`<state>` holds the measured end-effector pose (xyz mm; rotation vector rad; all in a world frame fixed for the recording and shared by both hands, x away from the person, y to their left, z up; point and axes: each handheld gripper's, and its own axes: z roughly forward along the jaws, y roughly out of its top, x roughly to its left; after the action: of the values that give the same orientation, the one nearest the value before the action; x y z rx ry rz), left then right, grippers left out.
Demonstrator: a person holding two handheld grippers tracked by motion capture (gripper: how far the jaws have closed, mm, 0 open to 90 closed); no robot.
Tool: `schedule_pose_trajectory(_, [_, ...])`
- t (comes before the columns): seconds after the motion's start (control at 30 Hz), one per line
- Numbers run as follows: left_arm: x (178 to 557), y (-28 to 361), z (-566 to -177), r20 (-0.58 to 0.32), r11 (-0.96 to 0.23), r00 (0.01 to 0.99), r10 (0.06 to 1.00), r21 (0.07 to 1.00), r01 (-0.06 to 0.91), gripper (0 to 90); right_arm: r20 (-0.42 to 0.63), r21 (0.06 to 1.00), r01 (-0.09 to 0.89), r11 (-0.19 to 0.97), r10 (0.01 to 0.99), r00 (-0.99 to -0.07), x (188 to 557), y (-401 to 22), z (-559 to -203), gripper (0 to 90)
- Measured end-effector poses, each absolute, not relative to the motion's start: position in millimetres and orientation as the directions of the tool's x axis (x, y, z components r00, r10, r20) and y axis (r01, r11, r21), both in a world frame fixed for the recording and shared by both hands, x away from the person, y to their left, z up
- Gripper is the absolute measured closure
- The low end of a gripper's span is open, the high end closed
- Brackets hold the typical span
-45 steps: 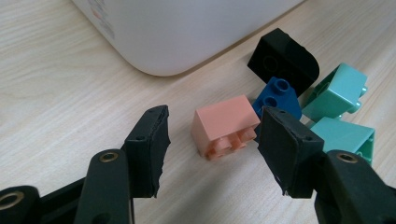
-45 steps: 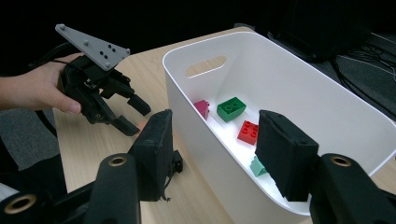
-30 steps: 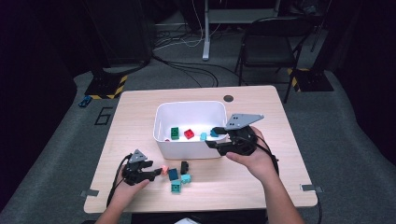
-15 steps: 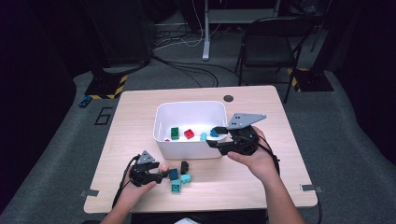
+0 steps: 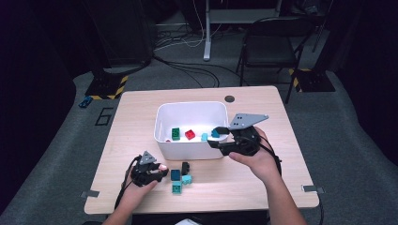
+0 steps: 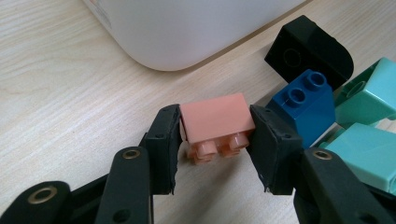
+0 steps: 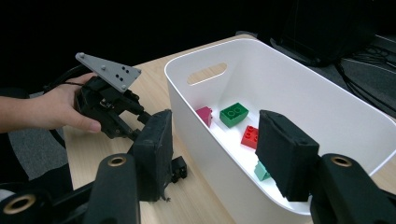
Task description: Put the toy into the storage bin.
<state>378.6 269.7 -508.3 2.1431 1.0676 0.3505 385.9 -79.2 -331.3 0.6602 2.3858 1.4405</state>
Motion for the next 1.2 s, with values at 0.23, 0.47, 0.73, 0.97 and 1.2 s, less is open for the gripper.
schedule_pose_trajectory(0.23, [377, 269, -506, -0.054, -0.435, 0.640, 0.766, 0.690, 0.579, 57.6, -0.006, 0.888, 0.230, 0.398, 0.511, -0.860, 385, -80, -330, 45.2])
schedule_pose_trajectory(0.47, [376, 272, -497, -0.052, -0.432, 0.650, 0.758, 0.706, 0.560, 58.0, -0.003, 0.889, 0.232, 0.394, 0.512, -0.859, 384, -81, -329, 45.2])
schedule_pose_trajectory(0.73, [376, 279, -487, -0.083, -0.410, 0.639, 0.764, 0.703, 0.581, 58.0, 0.003, 0.884, 0.241, 0.400, 0.510, -0.860, 385, -81, -330, 45.2])
schedule_pose_trajectory(0.97, [372, 282, -470, -0.092, -0.398, 0.643, 0.761, 0.716, 0.574, 58.1, 0.013, 0.883, 0.246, 0.400, 0.502, -0.865, 386, -81, -331, 46.7])
schedule_pose_trajectory(1.2, [369, 281, -452, -0.106, -0.399, 0.653, 0.750, 0.715, 0.574, 58.0, 0.030, 0.881, 0.258, 0.397, 0.496, -0.868, 384, -81, -329, 48.3])
